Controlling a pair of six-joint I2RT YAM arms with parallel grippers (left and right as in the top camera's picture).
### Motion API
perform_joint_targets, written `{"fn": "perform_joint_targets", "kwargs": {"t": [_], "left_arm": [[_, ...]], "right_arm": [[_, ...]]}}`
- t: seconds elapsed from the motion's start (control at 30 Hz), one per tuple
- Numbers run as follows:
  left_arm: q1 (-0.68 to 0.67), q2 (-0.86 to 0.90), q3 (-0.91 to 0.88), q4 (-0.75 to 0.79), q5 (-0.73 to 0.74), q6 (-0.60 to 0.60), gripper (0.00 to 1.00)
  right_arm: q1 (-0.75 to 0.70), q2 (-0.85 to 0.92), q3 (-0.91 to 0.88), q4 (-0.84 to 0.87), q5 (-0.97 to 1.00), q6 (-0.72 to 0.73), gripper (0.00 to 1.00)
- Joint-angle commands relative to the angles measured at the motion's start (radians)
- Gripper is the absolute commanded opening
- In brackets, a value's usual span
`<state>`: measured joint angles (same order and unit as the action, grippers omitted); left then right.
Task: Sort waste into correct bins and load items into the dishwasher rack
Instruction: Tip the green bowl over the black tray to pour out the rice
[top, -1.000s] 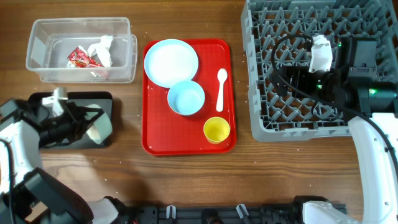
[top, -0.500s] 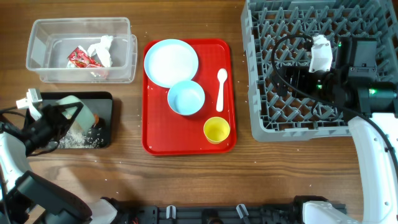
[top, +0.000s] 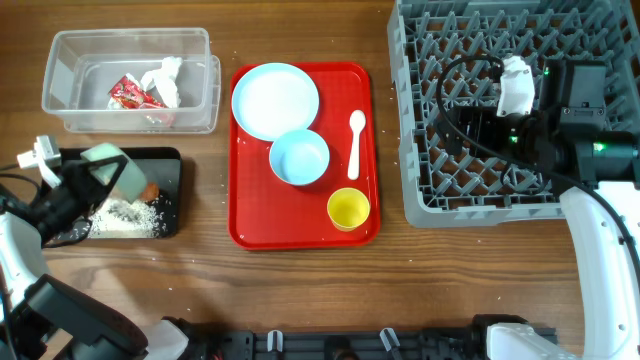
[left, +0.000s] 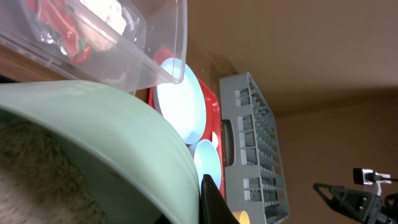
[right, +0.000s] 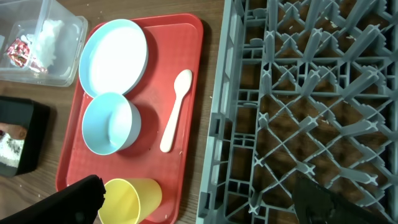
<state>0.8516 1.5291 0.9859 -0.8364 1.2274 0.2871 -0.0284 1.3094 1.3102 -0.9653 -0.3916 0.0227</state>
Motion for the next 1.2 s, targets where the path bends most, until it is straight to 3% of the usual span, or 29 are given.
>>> {"fn": "perform_joint_targets", "kwargs": {"t": [0.0, 0.47, 0.57, 0.87, 1.17], "left_arm": [[0.006, -0.008, -0.005, 0.004, 0.094, 0.023, 0.04], [0.006, -0.008, -0.005, 0.006, 0.192, 0.014, 0.04], [0.006, -0.008, -0.004, 0.007, 0.231, -0.062, 0.04], [0.01, -0.008, -0.004, 0.014, 0.23, -0.087, 0.04], [0.069, -0.008, -0.004, 0.022, 0.235, -0.236, 0.04]], "right_arm": [[-0.003, 0.011, 0.011, -0.008, 0.01, 0.006, 1.0], [-0.003, 0.011, 0.011, -0.012, 0.01, 0.004, 1.0], [-0.003, 0.011, 0.011, -0.012, 0.01, 0.005, 1.0], [-0.003, 0.011, 0.011, -0.011, 0.01, 0.005, 1.0], [-0.003, 0.011, 0.011, -0.014, 0.01, 0.005, 1.0]]}}
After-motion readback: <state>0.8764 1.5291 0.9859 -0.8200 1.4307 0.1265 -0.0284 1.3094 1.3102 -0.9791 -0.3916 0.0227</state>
